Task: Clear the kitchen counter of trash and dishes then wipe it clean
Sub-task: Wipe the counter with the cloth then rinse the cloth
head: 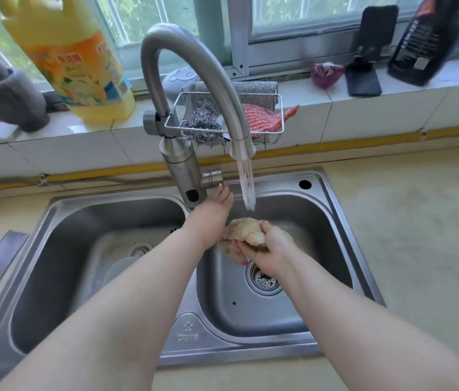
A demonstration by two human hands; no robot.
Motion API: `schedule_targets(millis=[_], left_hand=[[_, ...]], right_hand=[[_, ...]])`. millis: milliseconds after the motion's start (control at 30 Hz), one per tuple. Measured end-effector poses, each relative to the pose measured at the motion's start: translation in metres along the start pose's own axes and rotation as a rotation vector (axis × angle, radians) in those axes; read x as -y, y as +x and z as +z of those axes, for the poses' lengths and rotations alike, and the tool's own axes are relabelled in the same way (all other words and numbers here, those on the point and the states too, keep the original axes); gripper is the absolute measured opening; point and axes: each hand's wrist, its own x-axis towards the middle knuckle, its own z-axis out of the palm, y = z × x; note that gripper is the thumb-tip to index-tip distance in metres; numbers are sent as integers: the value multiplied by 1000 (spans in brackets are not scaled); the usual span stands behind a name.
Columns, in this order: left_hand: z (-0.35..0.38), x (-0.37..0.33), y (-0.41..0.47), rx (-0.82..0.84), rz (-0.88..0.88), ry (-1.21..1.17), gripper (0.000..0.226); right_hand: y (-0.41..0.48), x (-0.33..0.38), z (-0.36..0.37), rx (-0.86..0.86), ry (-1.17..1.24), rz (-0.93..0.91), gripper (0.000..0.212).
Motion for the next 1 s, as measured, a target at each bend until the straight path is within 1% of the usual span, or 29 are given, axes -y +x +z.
schedule_targets(millis=[100, 167, 200, 267, 300, 333, 367, 433, 467, 533, 567, 600, 633, 700, 767, 833, 900, 1000], left_hand=[[14, 3, 2, 84, 32, 70, 71], [15, 3, 1, 98, 17, -2, 77], [16, 2, -2, 61, 1, -83, 80], [22, -1, -16, -129, -51, -243, 78], [28, -4, -24, -223, -90, -307, 72], [35, -9, -30, -263, -151, -375, 63], [45, -12, -33, -242, -237, -470, 53], [62, -22, -31, -63, -444, -750, 35], [66, -29, -31, 55, -553, -913, 31], [69, -42, -33, 314, -752, -1249, 31], [70, -49, -35, 410, -801, -1402, 32], [71, -55, -36, 441, -814, -1513, 30], [71, -61, -34, 416, -818, -1584, 24], [69, -67, -28, 244, -852, -1644, 16], [69, -68, -18, 135, -882, -1746, 17], [66, -69, -12, 127, -879, -1864, 20], [64, -73, -12, 150, -887, -1933, 19], [63, -77, -16, 163, -941, -1956, 15]], right_hand=[[3, 1, -4, 14, -10, 21, 21], [7, 2, -10, -4, -20, 34, 27], [9, 1, -14, -16, -46, 37, 30], [11, -3, -23, -44, -122, 57, 29], [13, -5, -28, -68, -156, 73, 25], [14, -7, -34, -92, -177, 91, 23], [14, -7, -38, -104, -186, 102, 23], [12, -7, -44, -100, -191, 103, 29], [9, -8, -45, -96, -185, 106, 30], [8, -9, -44, -103, -183, 97, 24], [8, -10, -43, -93, -165, 94, 21], [7, -11, -43, -93, -157, 89, 21], [8, -11, -43, -103, -145, 80, 21], [8, -10, -46, -100, -119, 73, 29], [6, -4, -50, -101, -122, 29, 30], [2, 3, -53, -95, -120, -15, 35], [-2, 7, -56, -87, -126, -22, 37], [-3, 8, -58, -102, -162, -8, 35]])
